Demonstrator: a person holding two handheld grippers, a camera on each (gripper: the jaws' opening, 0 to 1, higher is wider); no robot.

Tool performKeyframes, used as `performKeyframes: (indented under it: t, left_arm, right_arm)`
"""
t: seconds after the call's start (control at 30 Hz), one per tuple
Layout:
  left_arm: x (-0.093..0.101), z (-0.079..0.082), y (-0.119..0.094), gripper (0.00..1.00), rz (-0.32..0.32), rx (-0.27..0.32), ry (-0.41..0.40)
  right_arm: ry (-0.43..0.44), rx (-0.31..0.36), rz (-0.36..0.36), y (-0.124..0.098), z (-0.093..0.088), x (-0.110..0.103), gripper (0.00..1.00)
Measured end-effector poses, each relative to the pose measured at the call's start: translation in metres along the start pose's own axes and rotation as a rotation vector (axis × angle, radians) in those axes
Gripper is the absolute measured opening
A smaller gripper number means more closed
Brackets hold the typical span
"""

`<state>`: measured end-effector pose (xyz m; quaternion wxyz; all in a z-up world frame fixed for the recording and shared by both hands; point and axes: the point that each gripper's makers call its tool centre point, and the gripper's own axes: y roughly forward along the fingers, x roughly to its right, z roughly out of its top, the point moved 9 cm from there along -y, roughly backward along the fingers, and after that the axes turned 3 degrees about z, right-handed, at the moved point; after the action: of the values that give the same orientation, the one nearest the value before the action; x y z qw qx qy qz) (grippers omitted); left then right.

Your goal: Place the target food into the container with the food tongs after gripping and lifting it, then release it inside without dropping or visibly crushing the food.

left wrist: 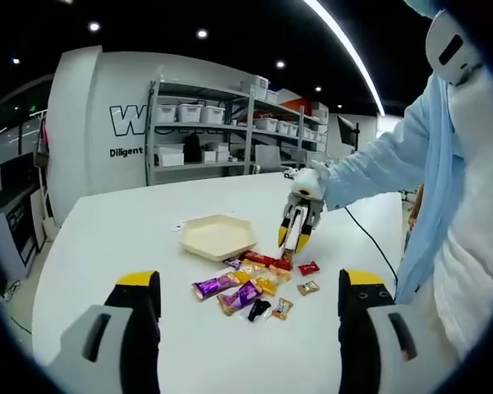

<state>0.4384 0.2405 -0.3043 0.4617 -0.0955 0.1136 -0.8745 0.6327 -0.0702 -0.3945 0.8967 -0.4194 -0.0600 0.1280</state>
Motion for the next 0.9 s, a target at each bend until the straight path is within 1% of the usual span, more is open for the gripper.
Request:
performKeyframes:
  t: [0.03, 0.07, 0.1, 0.13, 0.17, 0.2, 0.27, 0.3, 0.33, 0.43, 0.6, 0.73, 0.77, 0.83, 0.9]
  left_arm:
    - [0.000, 0.000, 0.000, 0.87, -0.002, 0.001, 0.001]
    - [0.001, 0.001, 0.001, 0.87, -0.005, 0.004, 0.003]
    - [0.001, 0.001, 0.001, 0.87, -0.008, 0.005, 0.003]
    - [0.001, 0.001, 0.001, 0.87, -0.010, 0.007, 0.003]
    - [0.001, 0.001, 0.001, 0.86, -0.014, 0.009, 0.005]
    - [0.002, 0.002, 0.001, 0.86, -0.017, 0.009, 0.006]
    - [0.002, 0.002, 0.001, 0.86, -0.028, 0.006, 0.011]
    - [0.002, 0.003, 0.001, 0.86, -0.030, 0.007, 0.012]
    - [0.003, 0.003, 0.002, 0.86, -0.035, 0.010, 0.012]
    - [0.003, 0.004, 0.004, 0.86, -0.049, 0.007, 0.014]
    - [0.005, 0.006, 0.006, 0.86, -0.073, 0.001, 0.026]
    - [0.004, 0.007, 0.007, 0.85, -0.083, 0.007, 0.028]
    - [0.004, 0.007, 0.007, 0.85, -0.085, 0.008, 0.027]
    - [0.003, 0.007, 0.007, 0.85, -0.091, 0.007, 0.030]
    - [0.001, 0.007, 0.008, 0.85, -0.094, 0.006, 0.030]
  right_arm:
    - [0.030, 0.019, -0.024, 0.000, -0.001, -0.001, 0.16]
    - [0.094, 0.060, -0.066, -0.002, -0.005, -0.003, 0.16]
    - [0.140, 0.097, -0.105, -0.003, -0.009, -0.005, 0.15]
    - [0.155, 0.111, -0.117, -0.003, -0.010, -0.006, 0.16]
    - [0.205, 0.139, -0.158, -0.005, -0.014, -0.010, 0.16]
    - [0.236, 0.151, -0.183, -0.006, -0.017, -0.012, 0.16]
    - [0.242, 0.184, -0.230, -0.007, -0.023, -0.020, 0.17]
    - [0.259, 0.202, -0.253, -0.007, -0.024, -0.023, 0.16]
    - [0.294, 0.228, -0.277, -0.007, -0.027, -0.027, 0.16]
    - [0.310, 0.239, -0.307, -0.006, -0.028, -0.033, 0.16]
    - [0.351, 0.239, -0.346, -0.005, -0.026, -0.033, 0.15]
    - [0.382, 0.262, -0.408, -0.003, -0.025, -0.039, 0.14]
    - [0.397, 0.267, -0.415, -0.003, -0.025, -0.040, 0.13]
    - [0.396, 0.268, -0.426, -0.002, -0.026, -0.043, 0.13]
    - [0.403, 0.270, -0.420, -0.003, -0.025, -0.046, 0.13]
